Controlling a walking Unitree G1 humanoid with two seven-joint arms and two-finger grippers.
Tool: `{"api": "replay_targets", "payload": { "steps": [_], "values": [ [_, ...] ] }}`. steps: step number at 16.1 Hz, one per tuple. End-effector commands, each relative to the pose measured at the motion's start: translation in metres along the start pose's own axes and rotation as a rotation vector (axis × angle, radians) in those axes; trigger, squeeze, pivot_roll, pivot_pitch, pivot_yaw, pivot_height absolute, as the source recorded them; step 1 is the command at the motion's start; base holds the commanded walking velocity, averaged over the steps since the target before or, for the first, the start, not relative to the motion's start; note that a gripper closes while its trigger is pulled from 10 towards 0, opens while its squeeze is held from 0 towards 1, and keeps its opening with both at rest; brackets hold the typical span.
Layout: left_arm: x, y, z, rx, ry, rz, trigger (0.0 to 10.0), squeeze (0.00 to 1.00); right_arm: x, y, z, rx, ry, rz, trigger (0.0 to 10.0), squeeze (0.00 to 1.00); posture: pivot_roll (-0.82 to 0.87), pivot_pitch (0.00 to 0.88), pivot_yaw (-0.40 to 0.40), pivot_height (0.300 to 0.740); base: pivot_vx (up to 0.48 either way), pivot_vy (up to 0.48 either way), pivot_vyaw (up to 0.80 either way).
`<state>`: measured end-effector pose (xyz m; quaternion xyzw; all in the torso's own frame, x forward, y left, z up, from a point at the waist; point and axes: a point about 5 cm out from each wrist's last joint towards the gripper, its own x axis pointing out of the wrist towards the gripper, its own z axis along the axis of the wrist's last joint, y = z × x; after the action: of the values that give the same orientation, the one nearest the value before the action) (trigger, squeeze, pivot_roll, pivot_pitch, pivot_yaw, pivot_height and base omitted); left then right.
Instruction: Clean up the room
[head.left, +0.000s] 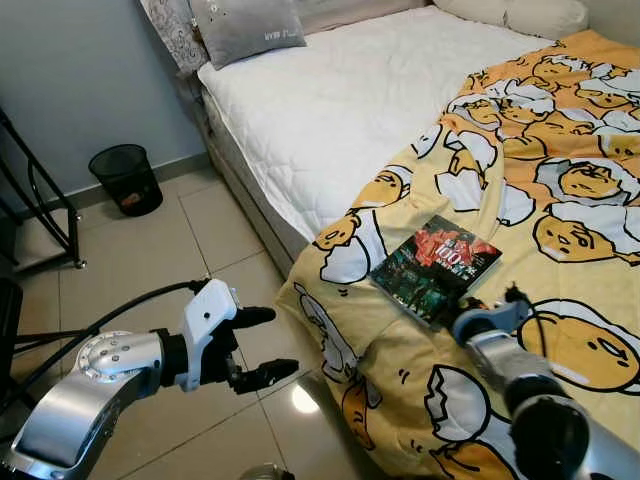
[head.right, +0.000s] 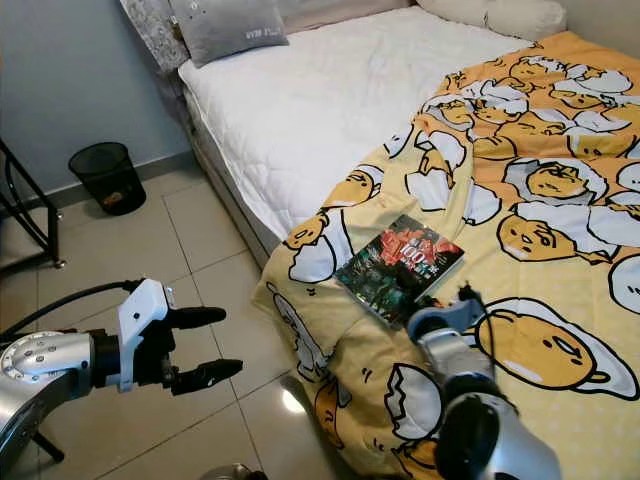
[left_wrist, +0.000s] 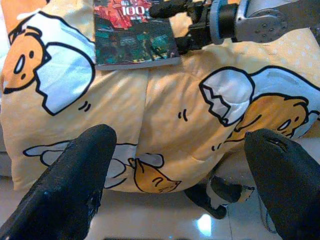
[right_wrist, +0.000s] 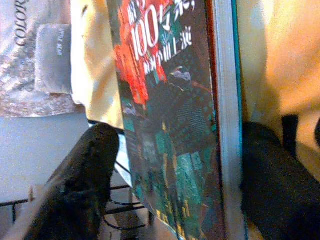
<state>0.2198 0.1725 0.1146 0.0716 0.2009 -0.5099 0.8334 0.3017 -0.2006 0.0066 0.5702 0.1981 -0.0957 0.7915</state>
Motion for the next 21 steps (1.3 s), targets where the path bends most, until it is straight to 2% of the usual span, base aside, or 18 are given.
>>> {"api": "replay_targets", "payload": {
  "steps": [1, 6, 9, 14, 21],
  "values": [
    [-0.006, 0.001, 0.002, 0.004, 0.005, 0.018, 10.0, 0.83, 0.004, 0.005, -0.007, -0.026, 0.014, -0.022, 0.0, 0.00, 0.15, 0.000, 0.100, 0.740, 0.000, 0.000, 0.00],
    [-0.011, -0.001, 0.004, 0.015, 0.011, 0.048, 10.0, 0.83, 0.007, 0.005, -0.028, -0.100, 0.041, -0.120, 0.0, 0.00, 0.20, 0.000, 0.099, 0.740, 0.000, 0.000, 0.00],
    [-0.015, -0.002, 0.004, 0.010, 0.010, 0.065, 10.0, 0.84, 0.009, 0.007, -0.034, -0.090, 0.044, -0.127, 0.0, 0.00, 0.21, 0.000, 0.098, 0.740, 0.000, 0.000, 0.00],
    [-0.016, -0.006, -0.002, -0.007, 0.029, 0.069, 10.0, 0.83, 0.016, 0.031, -0.030, -0.040, 0.013, -0.030, 0.0, 0.00, 0.21, 0.000, 0.087, 0.740, 0.000, 0.000, 0.00],
    [-0.013, -0.006, -0.003, -0.012, 0.020, 0.078, 10.0, 0.83, 0.017, 0.032, -0.025, -0.027, -0.012, -0.040, 0.0, 0.00, 0.20, 0.000, 0.079, 0.740, 0.000, 0.000, 0.00]
  ]
}}
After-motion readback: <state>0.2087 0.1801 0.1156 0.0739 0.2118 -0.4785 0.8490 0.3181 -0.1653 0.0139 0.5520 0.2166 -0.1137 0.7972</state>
